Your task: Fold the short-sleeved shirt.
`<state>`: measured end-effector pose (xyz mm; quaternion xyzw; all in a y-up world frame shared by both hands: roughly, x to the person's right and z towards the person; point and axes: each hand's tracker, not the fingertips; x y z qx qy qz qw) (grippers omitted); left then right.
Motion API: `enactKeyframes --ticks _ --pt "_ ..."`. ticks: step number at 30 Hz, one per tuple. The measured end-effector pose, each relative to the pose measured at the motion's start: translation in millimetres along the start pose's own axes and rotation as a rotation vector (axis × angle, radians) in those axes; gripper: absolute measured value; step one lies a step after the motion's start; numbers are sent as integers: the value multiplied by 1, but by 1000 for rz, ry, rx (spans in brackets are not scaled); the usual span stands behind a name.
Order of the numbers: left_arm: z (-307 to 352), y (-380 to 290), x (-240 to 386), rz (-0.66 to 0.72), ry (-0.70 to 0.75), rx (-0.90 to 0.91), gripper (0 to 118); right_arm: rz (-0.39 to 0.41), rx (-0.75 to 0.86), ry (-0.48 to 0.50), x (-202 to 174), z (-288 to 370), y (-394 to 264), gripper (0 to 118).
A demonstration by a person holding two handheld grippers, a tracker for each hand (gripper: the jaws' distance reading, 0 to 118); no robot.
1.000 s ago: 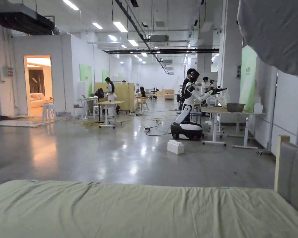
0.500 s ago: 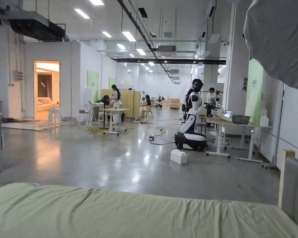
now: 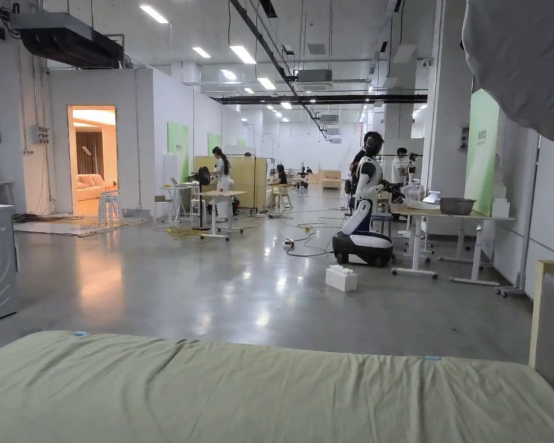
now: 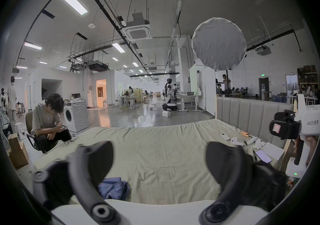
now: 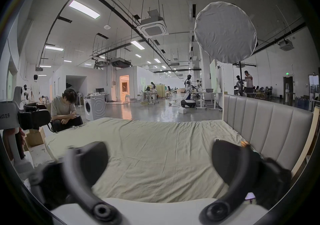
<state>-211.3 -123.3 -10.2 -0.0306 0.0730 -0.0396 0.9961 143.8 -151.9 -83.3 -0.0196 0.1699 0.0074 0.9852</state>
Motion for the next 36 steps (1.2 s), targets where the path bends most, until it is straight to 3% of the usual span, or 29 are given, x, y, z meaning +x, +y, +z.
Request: enactKeyframes --ticks 1,2,3,6,14,36 --pt "0 -1 2 -5 5 0 118 14 -6 11 -1 1 0 118" --pt "0 0 4 -7 8 3 118 84 109 -49 -2 7 5 118" --pt "1 1 5 -6 6 14 118 37 37 -11 -5 4 1 118" --pt "1 4 7 -2 -1 15 118 28 42 -2 -7 2 2 118" --pt "1 6 11 -18 -14 17 118 105 50 -46 -16 1 -1 118" --pt "0 4 10 -4 -11 -4 118 53 22 -33 -14 -2 -1 118"
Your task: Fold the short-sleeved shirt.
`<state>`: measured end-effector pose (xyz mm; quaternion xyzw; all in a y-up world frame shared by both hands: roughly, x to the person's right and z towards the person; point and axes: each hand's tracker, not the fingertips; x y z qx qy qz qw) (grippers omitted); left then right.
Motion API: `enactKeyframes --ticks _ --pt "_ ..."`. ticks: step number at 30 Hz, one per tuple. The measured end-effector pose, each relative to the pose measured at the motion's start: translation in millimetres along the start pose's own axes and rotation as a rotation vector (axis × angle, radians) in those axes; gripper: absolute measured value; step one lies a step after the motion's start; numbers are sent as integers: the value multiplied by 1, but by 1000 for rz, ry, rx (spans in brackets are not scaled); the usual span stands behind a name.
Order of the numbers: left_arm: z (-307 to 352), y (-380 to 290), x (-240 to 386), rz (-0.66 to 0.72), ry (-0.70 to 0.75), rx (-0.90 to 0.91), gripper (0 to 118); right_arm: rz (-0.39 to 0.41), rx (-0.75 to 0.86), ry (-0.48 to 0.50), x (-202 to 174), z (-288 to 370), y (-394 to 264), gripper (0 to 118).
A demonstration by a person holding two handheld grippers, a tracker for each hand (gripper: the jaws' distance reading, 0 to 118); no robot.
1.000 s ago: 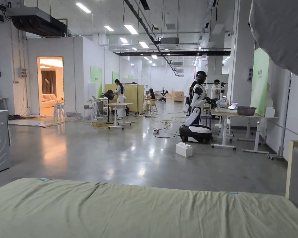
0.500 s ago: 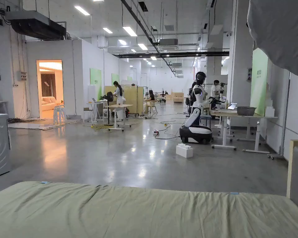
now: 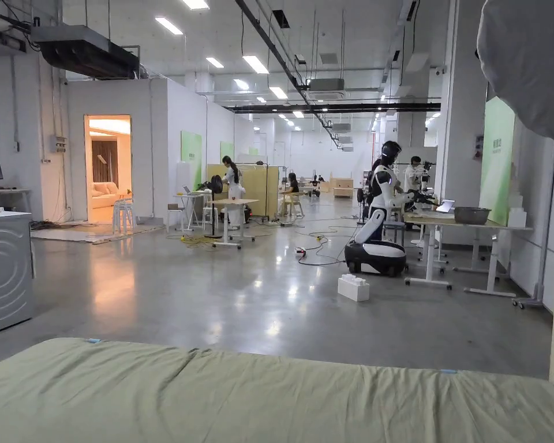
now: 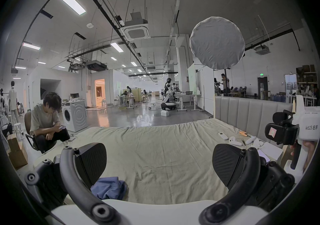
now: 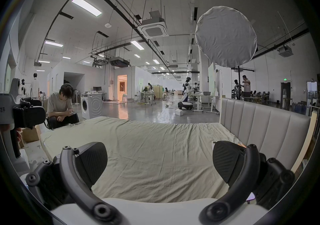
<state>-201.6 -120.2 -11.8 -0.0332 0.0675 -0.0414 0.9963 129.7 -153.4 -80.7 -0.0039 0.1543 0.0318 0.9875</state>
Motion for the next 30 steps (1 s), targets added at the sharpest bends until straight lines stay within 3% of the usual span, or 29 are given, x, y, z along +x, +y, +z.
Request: enactKeyframes --ticks 10,12,13,14,15,16,17,22,26,30 --pt "2 -1 -5 18 -25 7 118 -65 -8 23 4 2 7 118" --pt "3 -1 -5 38 -39 12 118 -82 77 -47 3 7 13 118" --pt "4 -1 -6 52 -42 11 118 -49 119 -92 2 9 21 118" --pt "4 -1 -6 63 -47 12 118 -155 33 -126 3 6 21 118" --pt "4 -1 -7 72 -53 14 118 -145 60 -149 5 5 28 118" --pt "3 -1 -7 78 -56 12 118 -220 2 -158 8 4 28 118" --pt "3 -1 -8 81 -57 11 118 -230 -3 -157 11 3 32 118" --pt "4 2 -10 82 -49 17 118 -372 -64 -68 25 4 38 118" --pt "5 4 -10 108 -35 7 118 -339 -75 -7 24 6 45 118" --pt "7 6 -10 131 -45 7 118 -283 -111 -43 9 10 53 118"
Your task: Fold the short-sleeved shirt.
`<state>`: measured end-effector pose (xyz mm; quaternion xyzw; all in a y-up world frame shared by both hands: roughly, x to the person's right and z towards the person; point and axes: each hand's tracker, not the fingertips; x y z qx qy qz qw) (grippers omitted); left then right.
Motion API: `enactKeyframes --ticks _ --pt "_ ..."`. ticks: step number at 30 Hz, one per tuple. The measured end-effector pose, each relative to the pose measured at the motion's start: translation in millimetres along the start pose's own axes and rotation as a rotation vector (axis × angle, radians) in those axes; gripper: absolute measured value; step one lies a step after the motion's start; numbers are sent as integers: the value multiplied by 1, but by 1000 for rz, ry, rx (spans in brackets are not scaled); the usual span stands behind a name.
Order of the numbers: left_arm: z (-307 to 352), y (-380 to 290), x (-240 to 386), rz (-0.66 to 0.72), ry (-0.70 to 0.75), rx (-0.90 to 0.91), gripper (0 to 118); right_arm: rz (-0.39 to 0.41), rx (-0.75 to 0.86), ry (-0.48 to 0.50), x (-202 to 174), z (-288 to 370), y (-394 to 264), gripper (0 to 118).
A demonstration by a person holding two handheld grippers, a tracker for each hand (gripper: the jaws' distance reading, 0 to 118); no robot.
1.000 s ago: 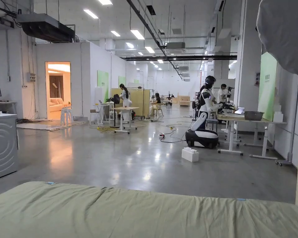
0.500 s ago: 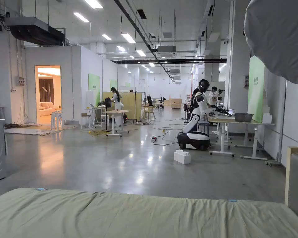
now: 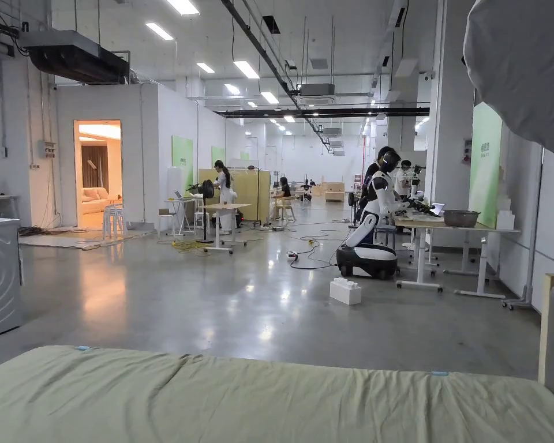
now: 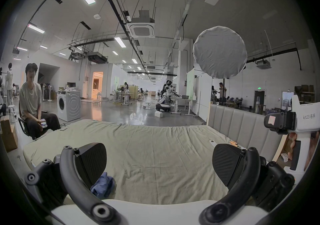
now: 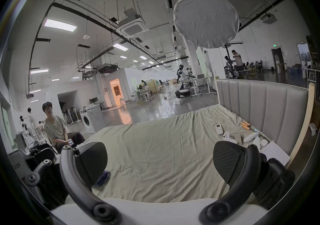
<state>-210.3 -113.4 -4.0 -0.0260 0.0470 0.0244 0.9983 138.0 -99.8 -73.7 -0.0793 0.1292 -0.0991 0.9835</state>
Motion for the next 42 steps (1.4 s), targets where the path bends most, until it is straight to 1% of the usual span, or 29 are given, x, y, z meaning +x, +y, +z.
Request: enactKeyframes --ticks 3,5,7,8,12,15,16,17,19,20,21,23,25,26,27,28,29,30,31,37,42 --pt "1 1 1 -6 5 3 118 -18 -14 14 -5 4 2 118" --pt "2 3 2 -8 3 7 118 -38 -12 50 -7 8 3 118" --pt "3 4 3 -8 -3 7 118 -38 3 84 -9 11 4 118" --pt "4 4 3 -8 -2 10 118 -34 9 85 -11 12 5 118" --pt "6 4 4 -12 -1 13 118 -7 -8 65 -16 12 8 118" --pt "8 4 5 -16 -2 13 118 -13 -4 50 -14 9 7 118" --pt "9 4 5 -18 -3 13 118 -27 1 31 -14 8 5 118" --pt "9 3 6 -20 -4 11 118 -23 2 16 -14 8 4 118" --pt "11 3 6 -25 -6 12 118 12 22 -15 -16 8 0 118" --pt "12 4 6 -26 -4 13 118 28 16 4 -16 8 -2 118" --pt "12 4 6 -29 -1 15 118 63 6 43 -16 8 -4 118" --pt "13 5 6 -32 2 19 118 134 40 170 -16 9 -11 118" --pt "15 4 6 -32 10 27 118 241 86 300 -16 10 -18 118" --pt "15 2 5 -34 12 34 118 264 101 301 -18 12 -23 118" --pt "15 -1 5 -40 15 56 118 286 137 253 -23 15 -24 118" --pt "15 -3 6 -46 21 51 118 285 183 173 -28 16 -24 118" --pt "15 -4 7 -56 35 43 118 257 155 154 -27 15 -28 118" --pt "17 -5 8 -63 58 52 118 248 147 161 -25 14 -30 118" --pt "20 -6 8 -65 62 61 118 257 160 152 -26 14 -31 118" --pt "24 -3 8 -89 69 84 118 291 163 77 -25 14 -32 118" --pt "24 -3 9 -78 63 82 118 279 149 67 -24 12 -33 118"
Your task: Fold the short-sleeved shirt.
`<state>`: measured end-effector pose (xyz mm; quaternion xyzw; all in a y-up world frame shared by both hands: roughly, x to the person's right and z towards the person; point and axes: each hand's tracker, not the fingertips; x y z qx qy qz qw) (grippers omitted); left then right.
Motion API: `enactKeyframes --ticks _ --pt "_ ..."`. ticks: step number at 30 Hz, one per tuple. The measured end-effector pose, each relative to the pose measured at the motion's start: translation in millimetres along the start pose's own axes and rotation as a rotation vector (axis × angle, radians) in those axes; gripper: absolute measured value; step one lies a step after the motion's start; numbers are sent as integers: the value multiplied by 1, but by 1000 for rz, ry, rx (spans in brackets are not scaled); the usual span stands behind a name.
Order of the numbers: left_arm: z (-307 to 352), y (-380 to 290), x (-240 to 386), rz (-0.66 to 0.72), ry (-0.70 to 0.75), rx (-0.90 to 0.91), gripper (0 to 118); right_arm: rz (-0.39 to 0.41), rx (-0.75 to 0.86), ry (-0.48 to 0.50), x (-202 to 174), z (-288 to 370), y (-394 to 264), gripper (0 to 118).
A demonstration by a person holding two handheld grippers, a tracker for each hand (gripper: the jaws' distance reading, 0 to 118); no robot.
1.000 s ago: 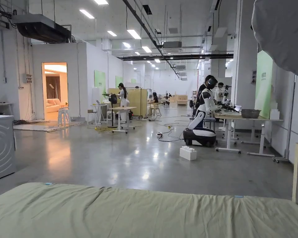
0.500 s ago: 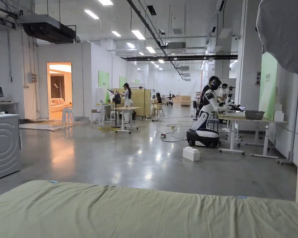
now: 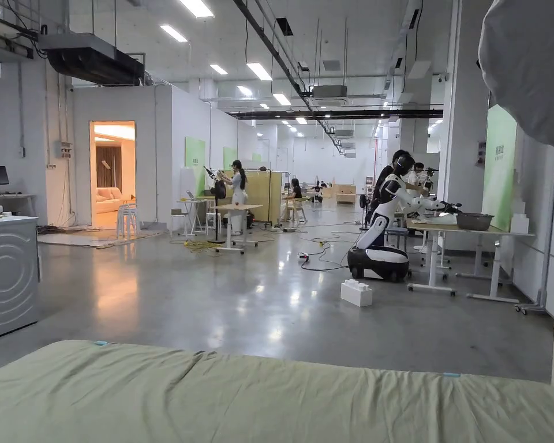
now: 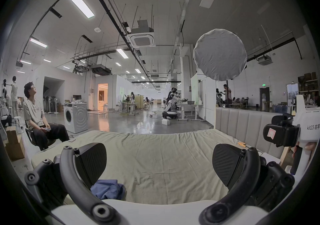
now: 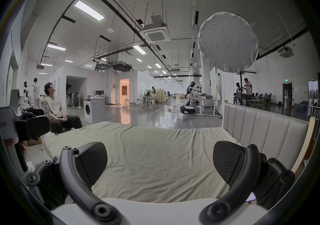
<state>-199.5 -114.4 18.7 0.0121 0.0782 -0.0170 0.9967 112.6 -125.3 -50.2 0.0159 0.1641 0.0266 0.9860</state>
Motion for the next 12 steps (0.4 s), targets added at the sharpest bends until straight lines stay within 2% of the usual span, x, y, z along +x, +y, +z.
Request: enactKeyframes --ticks 4,12 --pt "-1 -1 1 -13 4 -7 118 -3 -10 -4 1 -2 -2 118" --pt "-3 -4 0 -3 15 -18 118 43 -19 -30 -3 -7 -4 118"
